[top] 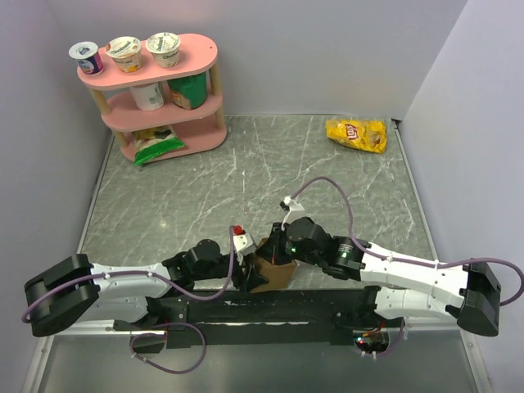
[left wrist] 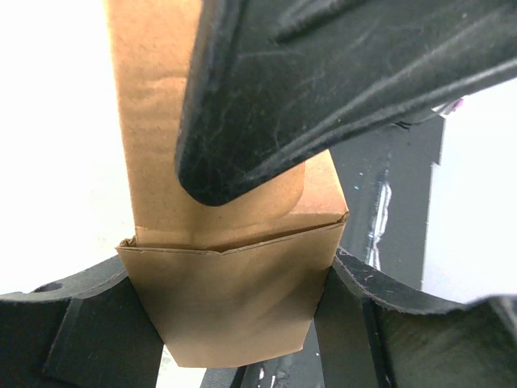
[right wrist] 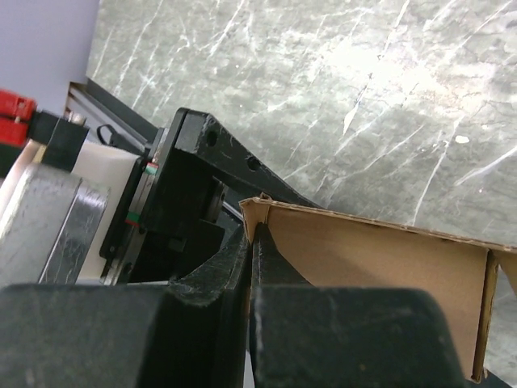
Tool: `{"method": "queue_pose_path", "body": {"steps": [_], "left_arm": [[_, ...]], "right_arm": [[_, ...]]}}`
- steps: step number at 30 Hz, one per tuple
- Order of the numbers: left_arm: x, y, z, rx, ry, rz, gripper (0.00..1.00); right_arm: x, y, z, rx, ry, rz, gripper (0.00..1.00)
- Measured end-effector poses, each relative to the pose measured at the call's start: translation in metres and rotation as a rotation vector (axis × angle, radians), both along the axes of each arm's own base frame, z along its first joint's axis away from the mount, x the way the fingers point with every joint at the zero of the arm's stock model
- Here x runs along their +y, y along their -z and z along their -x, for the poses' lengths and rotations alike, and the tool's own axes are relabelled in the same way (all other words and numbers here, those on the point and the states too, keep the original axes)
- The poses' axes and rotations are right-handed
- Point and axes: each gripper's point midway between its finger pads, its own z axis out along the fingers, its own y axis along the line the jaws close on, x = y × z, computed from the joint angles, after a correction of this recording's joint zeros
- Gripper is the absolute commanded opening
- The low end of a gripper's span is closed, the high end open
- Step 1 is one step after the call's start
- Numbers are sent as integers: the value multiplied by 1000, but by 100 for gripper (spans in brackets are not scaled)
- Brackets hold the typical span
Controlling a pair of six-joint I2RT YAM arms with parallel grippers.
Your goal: Fold the paper box
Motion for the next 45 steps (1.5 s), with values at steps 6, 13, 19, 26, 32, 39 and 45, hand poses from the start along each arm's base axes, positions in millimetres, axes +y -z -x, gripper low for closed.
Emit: {"method": "queue_pose_path", "body": {"steps": [6, 13, 19, 26, 32, 39, 45], "left_arm": [[1, 1, 1, 43, 42, 8, 32], [5, 0, 0, 102, 84, 22, 31], [4, 1, -1, 135, 111, 22, 30], [-2, 5, -6, 129, 122, 31, 31], [-1, 5, -14, 89, 112, 36, 31], [0, 1, -17, 67, 106, 56, 31], [-1, -6, -2, 45, 195, 75, 31]], "right_arm": [[2, 3, 1, -31, -3, 35, 0], [5, 4, -2, -82, 0, 104, 0], [5, 5, -4, -106, -2, 159, 0], [4, 9, 1, -101, -30, 178, 54], [-12, -1, 13, -117, -64, 204, 74], [-52, -35, 17, -162, -32, 151, 89], [-95, -58, -32, -240, 76, 163, 100]]}}
